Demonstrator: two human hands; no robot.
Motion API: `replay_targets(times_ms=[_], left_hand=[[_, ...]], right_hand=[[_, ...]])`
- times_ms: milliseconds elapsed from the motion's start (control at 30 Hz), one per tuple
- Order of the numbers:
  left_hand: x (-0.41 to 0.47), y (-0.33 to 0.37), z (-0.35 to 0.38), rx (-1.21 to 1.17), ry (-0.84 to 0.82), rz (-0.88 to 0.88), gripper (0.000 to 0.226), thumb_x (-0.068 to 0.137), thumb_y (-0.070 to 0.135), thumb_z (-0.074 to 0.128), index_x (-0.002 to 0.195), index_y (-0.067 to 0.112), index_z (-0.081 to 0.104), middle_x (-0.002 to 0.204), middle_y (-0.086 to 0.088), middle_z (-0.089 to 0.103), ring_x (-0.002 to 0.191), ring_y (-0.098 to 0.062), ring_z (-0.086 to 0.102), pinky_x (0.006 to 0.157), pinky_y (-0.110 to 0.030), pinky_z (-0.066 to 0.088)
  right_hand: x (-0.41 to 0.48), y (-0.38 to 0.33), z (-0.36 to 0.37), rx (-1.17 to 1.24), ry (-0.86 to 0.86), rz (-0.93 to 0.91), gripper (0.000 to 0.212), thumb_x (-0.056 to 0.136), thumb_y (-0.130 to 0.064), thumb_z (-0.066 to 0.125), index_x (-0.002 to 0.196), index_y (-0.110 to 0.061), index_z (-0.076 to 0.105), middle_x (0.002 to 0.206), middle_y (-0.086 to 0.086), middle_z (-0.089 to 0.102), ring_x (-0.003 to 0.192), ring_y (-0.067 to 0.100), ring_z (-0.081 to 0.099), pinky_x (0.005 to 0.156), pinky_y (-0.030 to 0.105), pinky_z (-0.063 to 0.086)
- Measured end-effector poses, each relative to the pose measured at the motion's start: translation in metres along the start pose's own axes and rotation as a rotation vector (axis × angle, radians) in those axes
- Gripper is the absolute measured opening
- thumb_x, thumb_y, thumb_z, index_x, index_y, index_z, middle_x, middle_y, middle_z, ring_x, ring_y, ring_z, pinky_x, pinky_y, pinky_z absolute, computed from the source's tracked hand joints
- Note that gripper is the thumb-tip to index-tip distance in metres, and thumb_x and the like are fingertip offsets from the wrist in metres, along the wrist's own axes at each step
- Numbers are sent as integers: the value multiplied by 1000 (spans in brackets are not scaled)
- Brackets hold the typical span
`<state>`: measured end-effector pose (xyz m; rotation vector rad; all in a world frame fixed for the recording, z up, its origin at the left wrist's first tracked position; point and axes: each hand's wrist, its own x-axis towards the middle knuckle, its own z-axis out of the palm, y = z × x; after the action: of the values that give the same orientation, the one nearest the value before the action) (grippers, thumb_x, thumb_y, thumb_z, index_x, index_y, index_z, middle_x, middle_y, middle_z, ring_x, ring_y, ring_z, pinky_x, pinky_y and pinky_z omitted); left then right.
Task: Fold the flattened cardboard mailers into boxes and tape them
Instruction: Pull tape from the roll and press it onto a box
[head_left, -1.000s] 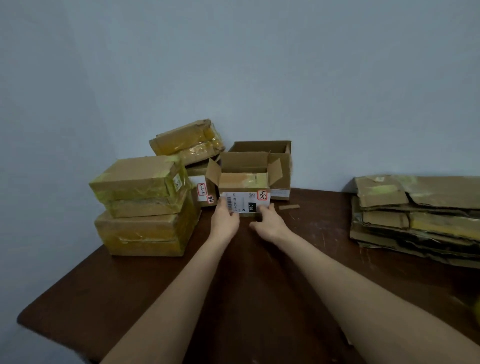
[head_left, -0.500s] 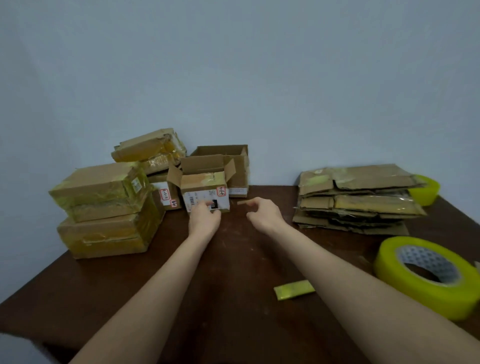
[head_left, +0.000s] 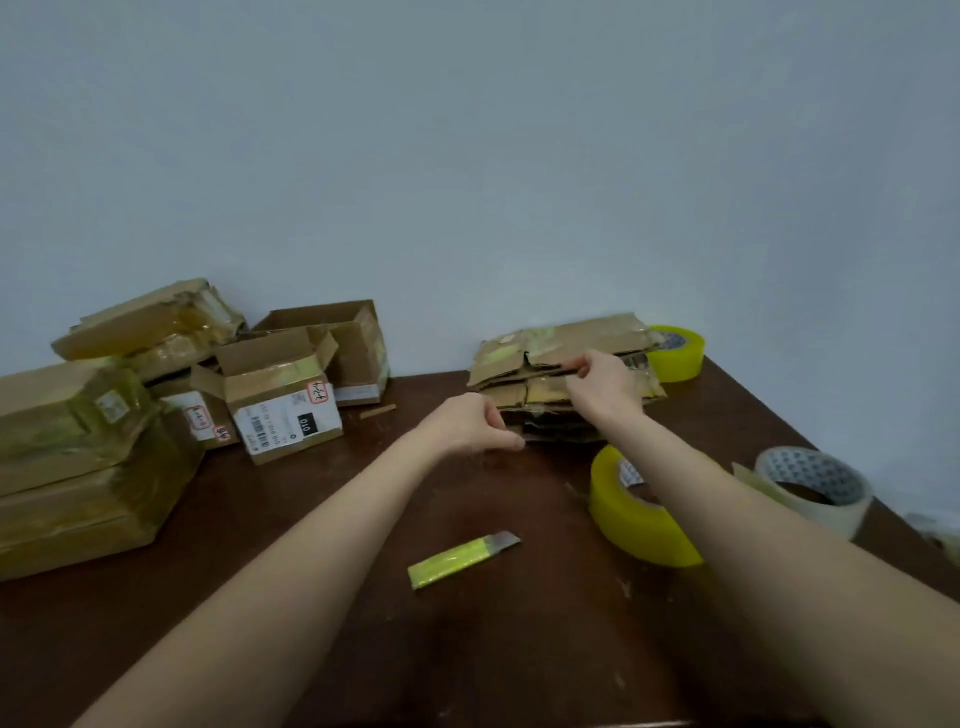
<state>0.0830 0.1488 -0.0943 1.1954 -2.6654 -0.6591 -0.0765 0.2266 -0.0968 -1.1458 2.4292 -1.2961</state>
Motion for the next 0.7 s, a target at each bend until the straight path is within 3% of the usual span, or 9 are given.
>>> replay_targets(times_ms=[100,200,333,467,700], left_hand=[[-15,6,2,127,-253,-4,37,74,48,75,93,17,65,90,0,68,84,-16,64,68,-27,51],[-33,0,8,136,-362,-65,41,72,44,78,96,15,64,85,2,65,73,-12,60,57,-21,47],[-58,-12,17,238,-463,-119,39,74,36,79,99,15,60,90,1,60,75,-13,56,57,-20,47],[-71,-28,22,325,-297,-111,29,76,36,75,97,19,64,101,0,64,91,-17,60,70,-28,50],[-81,-106,-13,205,262,-406,34,79,41,71,101,16,65,102,-5,65,93,-23,62,76,-35,53]], right_hand=[[-3,3,4,-3,-47,-25,20,94,-14,47,97,-26,63,111,2,64,102,24,59,75,29,44],[-17,-7,24,21,-122,-71,21,92,-14,50,90,-29,64,110,1,67,105,23,60,81,28,46],[-38,-23,41,61,-193,-125,21,91,-12,52,92,-27,66,111,1,68,107,21,59,84,28,46],[-53,-34,47,79,-206,-149,20,91,-12,52,89,-27,64,105,0,67,103,20,60,80,28,47],[-70,-51,61,41,-234,-171,24,93,-12,48,98,-25,67,104,-1,65,83,17,59,73,28,49]])
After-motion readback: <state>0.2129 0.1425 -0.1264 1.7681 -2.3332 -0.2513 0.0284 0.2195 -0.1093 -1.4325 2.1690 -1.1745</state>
